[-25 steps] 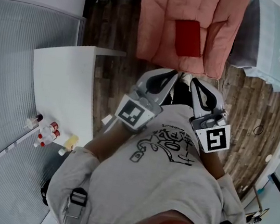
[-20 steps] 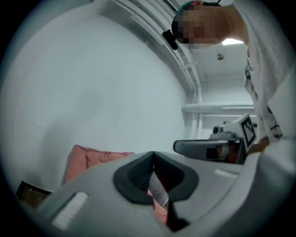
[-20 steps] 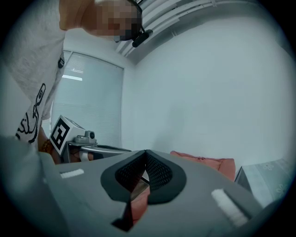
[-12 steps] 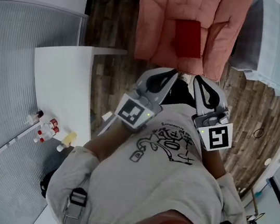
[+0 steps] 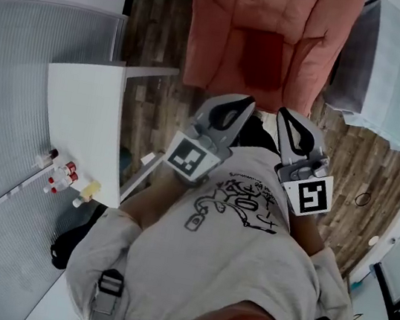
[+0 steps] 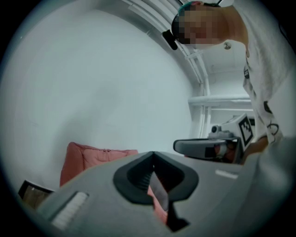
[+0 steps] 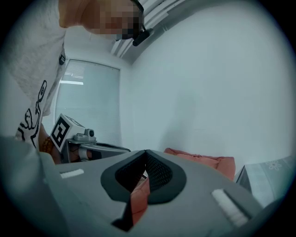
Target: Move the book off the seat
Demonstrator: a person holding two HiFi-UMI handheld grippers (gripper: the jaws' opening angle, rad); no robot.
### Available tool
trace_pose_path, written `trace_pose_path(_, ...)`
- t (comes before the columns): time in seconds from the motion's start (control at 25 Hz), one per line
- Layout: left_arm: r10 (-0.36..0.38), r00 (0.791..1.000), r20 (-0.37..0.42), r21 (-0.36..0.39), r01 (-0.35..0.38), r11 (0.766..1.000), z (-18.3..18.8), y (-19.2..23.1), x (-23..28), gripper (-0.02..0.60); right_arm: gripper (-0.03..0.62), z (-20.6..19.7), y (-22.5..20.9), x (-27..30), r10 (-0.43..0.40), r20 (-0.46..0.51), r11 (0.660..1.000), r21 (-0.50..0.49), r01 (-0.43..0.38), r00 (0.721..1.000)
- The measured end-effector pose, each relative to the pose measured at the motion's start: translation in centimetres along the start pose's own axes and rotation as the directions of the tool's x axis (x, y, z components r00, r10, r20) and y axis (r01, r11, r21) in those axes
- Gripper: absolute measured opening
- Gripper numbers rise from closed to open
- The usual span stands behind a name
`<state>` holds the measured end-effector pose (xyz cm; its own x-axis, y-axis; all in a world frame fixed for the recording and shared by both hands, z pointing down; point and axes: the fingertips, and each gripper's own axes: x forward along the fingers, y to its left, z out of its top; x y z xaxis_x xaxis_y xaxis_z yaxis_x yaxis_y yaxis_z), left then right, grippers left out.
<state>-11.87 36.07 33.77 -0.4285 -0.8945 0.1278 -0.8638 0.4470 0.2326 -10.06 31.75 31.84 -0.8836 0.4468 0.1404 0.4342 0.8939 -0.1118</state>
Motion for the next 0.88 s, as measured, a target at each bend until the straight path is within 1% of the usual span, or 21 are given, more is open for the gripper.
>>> trace_pose_path(0.2,0.023,1.0,-0.014,0.001,-0.023,1.0,-0.7,0.0,3.1,0.002,0.005,-1.0,-3.1,0.0,0.027,-0.009,1.0,0.015,-0.027,1.0)
trace_pose_path(0.4,0.03,0.999,-0.015,-0.009,-0.03,1.0,-1.4,0.1,5.0,0.002,0.005,-1.9,-5.0,0.3,0.045,-0.026,0.999,0.017,-0.044,0.999)
trace_pose_path(0.64,0.027,0.999,-0.034,-0.014,-0.028,1.0,-2.4,1.3,6.8,0.002,0.005,-3.0,-6.7,1.2,0.034,-0.055,0.999,0.027,-0.032,0.998)
trace_pose_path(0.88,0.0,0.998,-0.068,-0.025,-0.002,1.0,-4.2,3.8,7.9,0.002,0.005,-4.8,-8.0,3.2,0.0,-0.083,0.999,0.035,0.003,0.997)
